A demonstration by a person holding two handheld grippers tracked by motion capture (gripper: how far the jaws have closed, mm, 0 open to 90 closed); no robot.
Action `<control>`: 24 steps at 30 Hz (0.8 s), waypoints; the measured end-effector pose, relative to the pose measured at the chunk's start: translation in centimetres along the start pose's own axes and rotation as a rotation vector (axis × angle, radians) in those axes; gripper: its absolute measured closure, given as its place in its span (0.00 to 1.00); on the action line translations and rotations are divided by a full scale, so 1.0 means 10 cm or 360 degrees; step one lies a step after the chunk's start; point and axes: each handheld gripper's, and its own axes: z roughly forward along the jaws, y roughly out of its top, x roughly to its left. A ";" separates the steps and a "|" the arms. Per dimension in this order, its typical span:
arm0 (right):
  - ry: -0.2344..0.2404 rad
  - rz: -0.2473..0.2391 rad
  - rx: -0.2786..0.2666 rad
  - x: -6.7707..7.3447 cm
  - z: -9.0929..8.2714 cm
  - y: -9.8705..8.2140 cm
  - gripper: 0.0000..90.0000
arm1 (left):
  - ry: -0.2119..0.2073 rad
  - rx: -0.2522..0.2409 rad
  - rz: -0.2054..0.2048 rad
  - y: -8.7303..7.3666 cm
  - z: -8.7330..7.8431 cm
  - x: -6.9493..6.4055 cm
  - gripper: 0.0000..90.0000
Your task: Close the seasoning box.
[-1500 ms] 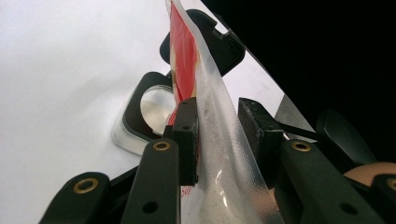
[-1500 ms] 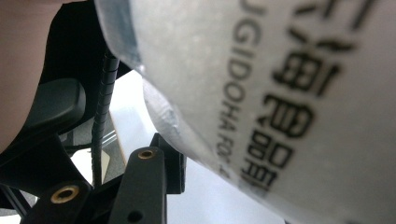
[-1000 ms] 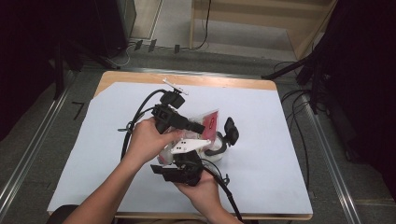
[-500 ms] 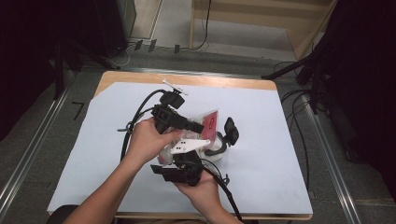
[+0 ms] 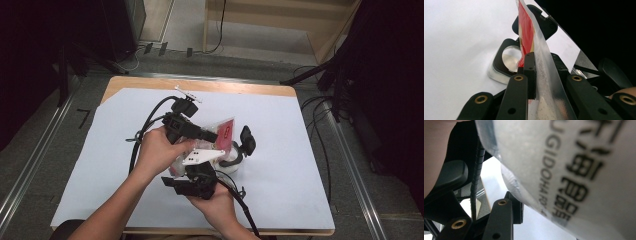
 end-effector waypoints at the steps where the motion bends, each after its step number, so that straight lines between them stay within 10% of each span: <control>1: -0.0001 -0.0001 0.0000 0.00 0.00 0.00 0.71 | 0.0001 0.0002 0.0001 0.00 0.00 0.00 0.88; 24: 0.0012 0.0030 -0.0011 -0.01 -0.01 0.01 0.71 | -0.0011 0.0020 -0.0035 0.03 0.01 0.00 0.87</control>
